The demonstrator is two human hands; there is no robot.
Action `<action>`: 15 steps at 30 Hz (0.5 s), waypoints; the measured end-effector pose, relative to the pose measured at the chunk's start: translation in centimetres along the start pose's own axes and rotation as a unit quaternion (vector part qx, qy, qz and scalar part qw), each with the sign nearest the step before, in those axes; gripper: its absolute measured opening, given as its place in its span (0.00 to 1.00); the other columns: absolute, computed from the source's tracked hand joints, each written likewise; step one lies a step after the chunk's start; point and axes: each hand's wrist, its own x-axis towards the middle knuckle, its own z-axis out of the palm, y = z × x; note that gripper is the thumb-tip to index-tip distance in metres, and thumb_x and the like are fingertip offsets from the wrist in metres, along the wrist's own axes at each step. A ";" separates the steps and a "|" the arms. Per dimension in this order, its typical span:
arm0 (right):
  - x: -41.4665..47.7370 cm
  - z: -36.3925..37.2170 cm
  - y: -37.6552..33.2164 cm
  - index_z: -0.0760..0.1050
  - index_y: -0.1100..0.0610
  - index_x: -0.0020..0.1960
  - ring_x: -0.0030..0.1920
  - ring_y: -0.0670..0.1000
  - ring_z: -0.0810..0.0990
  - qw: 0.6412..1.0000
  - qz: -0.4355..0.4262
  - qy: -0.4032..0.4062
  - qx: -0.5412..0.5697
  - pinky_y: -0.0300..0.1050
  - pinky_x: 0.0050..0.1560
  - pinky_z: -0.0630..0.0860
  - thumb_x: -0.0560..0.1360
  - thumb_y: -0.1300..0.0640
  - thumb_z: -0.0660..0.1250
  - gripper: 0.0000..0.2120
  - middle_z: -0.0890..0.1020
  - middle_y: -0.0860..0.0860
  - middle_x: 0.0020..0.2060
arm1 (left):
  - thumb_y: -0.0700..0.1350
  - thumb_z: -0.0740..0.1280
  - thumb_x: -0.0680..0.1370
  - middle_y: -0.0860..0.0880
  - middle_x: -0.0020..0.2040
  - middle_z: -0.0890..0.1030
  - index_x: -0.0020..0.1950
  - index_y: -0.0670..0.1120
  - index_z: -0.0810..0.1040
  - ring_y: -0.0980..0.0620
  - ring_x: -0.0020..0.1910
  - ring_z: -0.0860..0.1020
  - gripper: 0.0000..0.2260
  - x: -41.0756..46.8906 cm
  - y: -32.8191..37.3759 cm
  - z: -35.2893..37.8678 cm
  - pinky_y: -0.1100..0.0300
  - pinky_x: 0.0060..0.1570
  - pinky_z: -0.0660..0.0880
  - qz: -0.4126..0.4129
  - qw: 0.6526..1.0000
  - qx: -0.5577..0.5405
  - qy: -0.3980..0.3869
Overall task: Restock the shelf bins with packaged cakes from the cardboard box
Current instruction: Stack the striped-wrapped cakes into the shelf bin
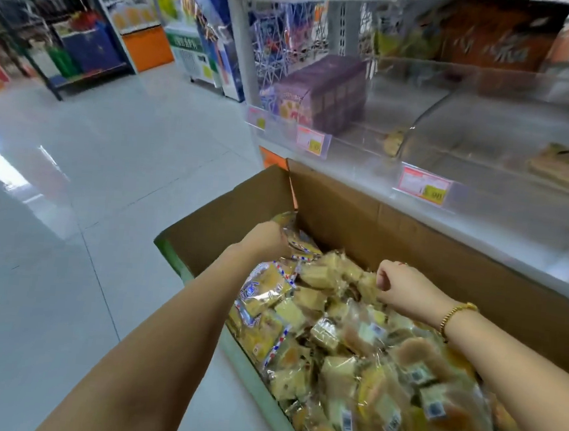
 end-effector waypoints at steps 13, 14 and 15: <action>8.0 6.3 2.0 0.74 0.54 0.58 0.56 0.51 0.73 0.998 -0.003 -0.057 0.029 0.41 0.51 0.71 0.75 0.53 0.67 0.13 0.76 0.51 0.55 | 0.41 0.63 0.74 0.46 0.44 0.79 0.52 0.43 0.76 0.46 0.42 0.77 0.08 8.8 -10.5 7.3 0.57 0.37 0.70 -0.130 0.991 -0.011 0.001; 8.4 6.6 1.9 0.74 0.54 0.58 0.56 0.51 0.73 0.998 -0.003 -0.061 0.026 0.42 0.52 0.72 0.75 0.53 0.66 0.12 0.76 0.51 0.54 | 0.41 0.64 0.75 0.45 0.48 0.80 0.56 0.43 0.77 0.45 0.46 0.78 0.11 8.4 -11.8 7.5 0.56 0.41 0.72 -0.139 0.990 -0.025 0.007; 8.8 7.0 1.7 0.74 0.55 0.57 0.55 0.51 0.74 0.998 -0.001 -0.065 0.023 0.42 0.52 0.73 0.76 0.53 0.66 0.11 0.77 0.51 0.53 | 0.42 0.65 0.76 0.44 0.52 0.80 0.59 0.42 0.77 0.44 0.50 0.78 0.13 8.1 -12.9 7.7 0.55 0.45 0.73 -0.152 0.988 -0.039 0.014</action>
